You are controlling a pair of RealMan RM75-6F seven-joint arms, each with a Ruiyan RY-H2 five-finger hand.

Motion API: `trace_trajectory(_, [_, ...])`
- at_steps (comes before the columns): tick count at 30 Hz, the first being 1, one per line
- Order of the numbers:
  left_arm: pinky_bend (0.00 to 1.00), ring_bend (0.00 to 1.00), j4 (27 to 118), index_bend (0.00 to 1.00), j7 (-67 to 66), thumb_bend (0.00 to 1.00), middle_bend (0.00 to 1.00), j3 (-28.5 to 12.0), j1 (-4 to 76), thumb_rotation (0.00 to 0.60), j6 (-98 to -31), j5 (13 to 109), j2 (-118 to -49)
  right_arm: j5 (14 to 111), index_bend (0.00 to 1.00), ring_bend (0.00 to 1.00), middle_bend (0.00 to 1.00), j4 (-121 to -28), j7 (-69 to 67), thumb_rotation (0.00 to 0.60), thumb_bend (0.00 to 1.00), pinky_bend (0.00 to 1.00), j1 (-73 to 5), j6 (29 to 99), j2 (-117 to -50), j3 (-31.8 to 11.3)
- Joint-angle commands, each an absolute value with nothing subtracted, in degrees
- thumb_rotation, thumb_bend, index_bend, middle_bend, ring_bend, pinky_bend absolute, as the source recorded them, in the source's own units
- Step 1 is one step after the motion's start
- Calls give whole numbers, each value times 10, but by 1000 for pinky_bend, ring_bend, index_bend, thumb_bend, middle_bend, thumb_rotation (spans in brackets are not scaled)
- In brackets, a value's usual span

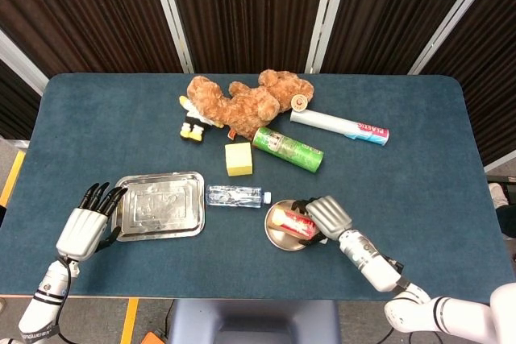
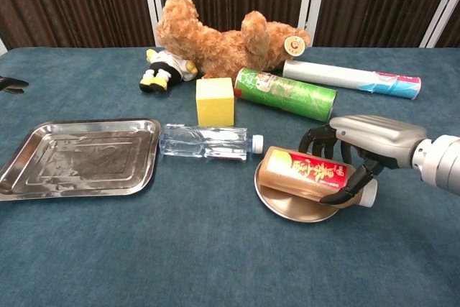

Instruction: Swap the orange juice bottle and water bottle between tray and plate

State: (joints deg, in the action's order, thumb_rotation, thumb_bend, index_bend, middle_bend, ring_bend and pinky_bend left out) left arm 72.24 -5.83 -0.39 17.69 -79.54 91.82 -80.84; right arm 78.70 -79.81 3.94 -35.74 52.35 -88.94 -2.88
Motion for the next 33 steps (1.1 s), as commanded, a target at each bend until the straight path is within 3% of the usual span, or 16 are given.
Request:
trace_trajectory(1, [81, 37, 724, 0, -58, 372, 123, -4, 176, 600, -795, 916, -808, 778, 215, 370, 553, -812, 48, 600, 314, 516, -357, 520, -878, -31])
trace_trajectory(11, [81, 38, 728, 0, -54, 372, 123, -7, 176, 600, -791, 908, -806, 752, 43, 201, 354, -885, 87, 600, 238, 328, -350, 511, -816, -24])
trace_trajectory(18, [82, 35, 730, 0, -47, 372, 113, -7, 177, 600, -796, 914, -804, 758, 0, 93, 238, -943, 98, 600, 186, 223, -338, 527, -768, -15])
trace_trajectory(21, [82, 5, 723, 0, -17, 371, 36, -3, 180, 600, -803, 928, -808, 810, 0, 10, 141, -975, 75, 600, 158, 104, -302, 600, -733, -2])
trace_trajectory(24, [82, 0, 722, 0, 26, 372, 0, 11, 194, 600, -793, 954, -811, 887, 0, 0, 76, -962, 60, 600, 151, 13, -245, 707, -720, 28])
trace_trajectory(29, [67, 0, 733, 0, 45, 369, 0, 8, 240, 600, -764, 990, -841, 960, 0, 0, 30, -876, 17, 600, 149, 0, -158, 854, -738, 63])
trace_trajectory(33, [49, 0, 726, 0, 12, 365, 0, -16, 288, 600, -726, 998, -884, 965, 0, 0, 22, -835, -40, 600, 149, 0, -127, 899, -737, 66])
